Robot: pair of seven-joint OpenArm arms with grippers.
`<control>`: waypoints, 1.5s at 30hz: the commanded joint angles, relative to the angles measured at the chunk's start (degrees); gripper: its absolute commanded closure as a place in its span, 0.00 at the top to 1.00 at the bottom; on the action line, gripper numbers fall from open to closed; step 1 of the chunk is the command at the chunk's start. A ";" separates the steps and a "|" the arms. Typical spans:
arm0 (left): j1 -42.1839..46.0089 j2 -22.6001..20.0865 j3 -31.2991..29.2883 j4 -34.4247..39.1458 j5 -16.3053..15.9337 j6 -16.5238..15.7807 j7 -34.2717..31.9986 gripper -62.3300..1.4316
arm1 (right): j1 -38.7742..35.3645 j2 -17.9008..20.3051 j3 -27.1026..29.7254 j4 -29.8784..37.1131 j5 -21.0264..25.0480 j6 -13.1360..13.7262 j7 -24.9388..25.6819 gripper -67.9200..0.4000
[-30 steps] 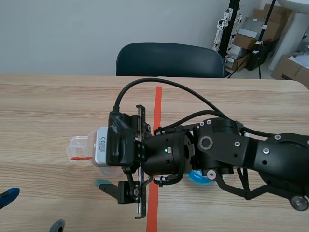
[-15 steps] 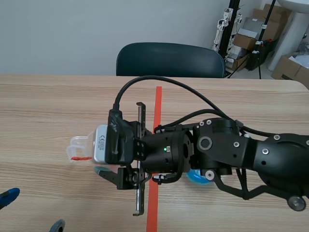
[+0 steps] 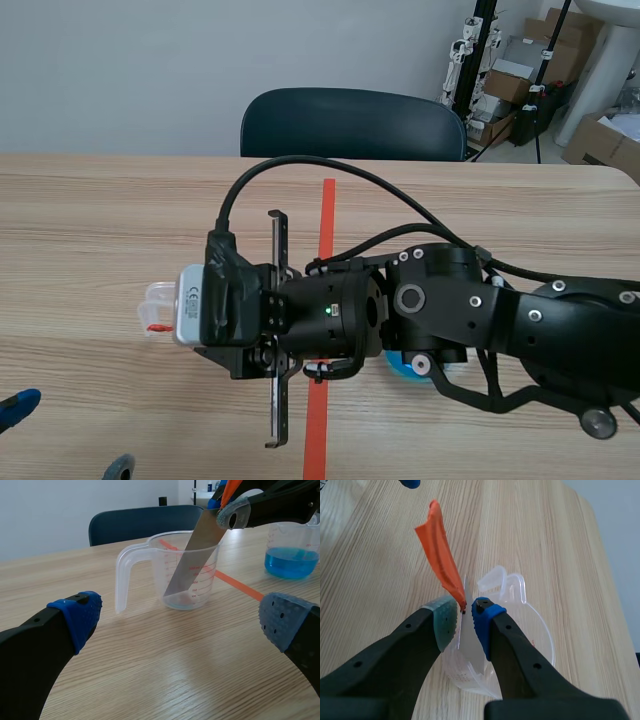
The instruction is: Do the redox reaction experiment. lift the metal plate out of the left beaker
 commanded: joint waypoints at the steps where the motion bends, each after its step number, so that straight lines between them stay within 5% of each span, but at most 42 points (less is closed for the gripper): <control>1: -0.02 -0.52 -0.04 0.55 -0.57 0.28 -2.62 1.00 | 1.62 -0.20 0.02 0.68 -0.15 0.00 0.26 0.11; 14: -0.02 -0.52 -0.04 0.55 -0.57 0.28 -2.62 1.00 | 1.62 -0.15 0.04 0.68 0.81 -0.04 0.20 0.01; 36: -0.02 -0.52 -0.04 0.55 -0.57 0.28 -2.62 1.00 | 1.62 -0.15 6.80 1.36 21.44 1.77 -6.49 0.01; 45: -0.02 -0.52 -0.04 0.55 -0.57 0.28 -2.62 1.00 | 1.62 -0.15 9.99 6.14 28.26 3.54 -13.66 0.01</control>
